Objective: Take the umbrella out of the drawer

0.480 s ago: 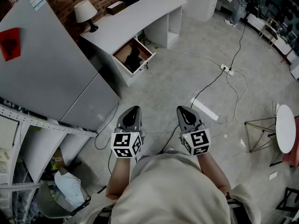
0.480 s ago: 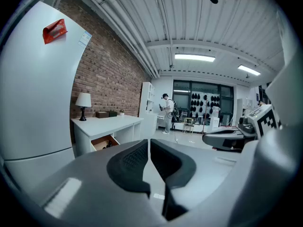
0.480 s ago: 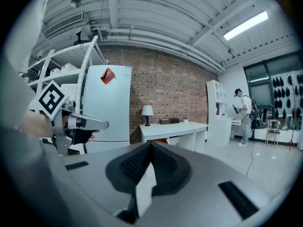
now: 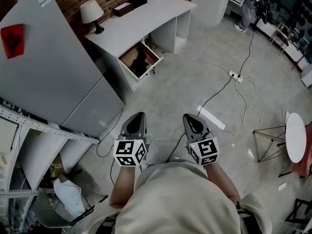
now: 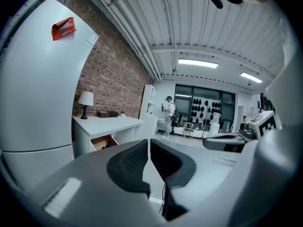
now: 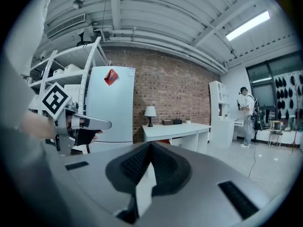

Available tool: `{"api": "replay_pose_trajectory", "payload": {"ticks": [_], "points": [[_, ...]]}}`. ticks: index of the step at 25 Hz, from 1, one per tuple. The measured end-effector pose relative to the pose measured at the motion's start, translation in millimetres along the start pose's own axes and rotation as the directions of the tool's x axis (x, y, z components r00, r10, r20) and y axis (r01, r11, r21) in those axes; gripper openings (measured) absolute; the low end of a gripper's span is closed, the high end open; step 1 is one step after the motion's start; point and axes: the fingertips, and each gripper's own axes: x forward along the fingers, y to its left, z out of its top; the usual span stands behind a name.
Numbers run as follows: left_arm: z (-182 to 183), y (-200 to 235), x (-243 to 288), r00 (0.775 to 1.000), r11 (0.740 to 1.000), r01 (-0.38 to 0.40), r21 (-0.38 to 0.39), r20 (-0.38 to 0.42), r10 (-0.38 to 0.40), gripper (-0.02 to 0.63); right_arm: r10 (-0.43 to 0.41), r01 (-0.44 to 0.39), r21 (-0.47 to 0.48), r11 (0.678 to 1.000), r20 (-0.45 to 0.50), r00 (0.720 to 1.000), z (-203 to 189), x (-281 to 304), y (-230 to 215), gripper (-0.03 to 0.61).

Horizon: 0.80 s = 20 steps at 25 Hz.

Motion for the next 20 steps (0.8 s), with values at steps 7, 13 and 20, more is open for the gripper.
{"api": "replay_pose_trajectory", "payload": {"ticks": [7,13,20], "points": [[-5,-17,2,1.000,1.000,0.030,-0.008,0.003,-0.030,0.111,0.028,-0.028,0.016,0.999,0.009,1.000,-5,-9,-11,0.002],[-9,-43,8,0.997,0.997,0.078,0.002,0.001,-0.078,0.257,0.046,-0.048,0.086,0.995,0.025,0.999,-9,-19,-22,0.187],[-14,-59,25,0.992,0.992,0.123,0.006,-0.008,-0.123,0.345,0.028,-0.034,0.160,0.987,0.039,0.999,-14,-21,-34,0.342]]}}
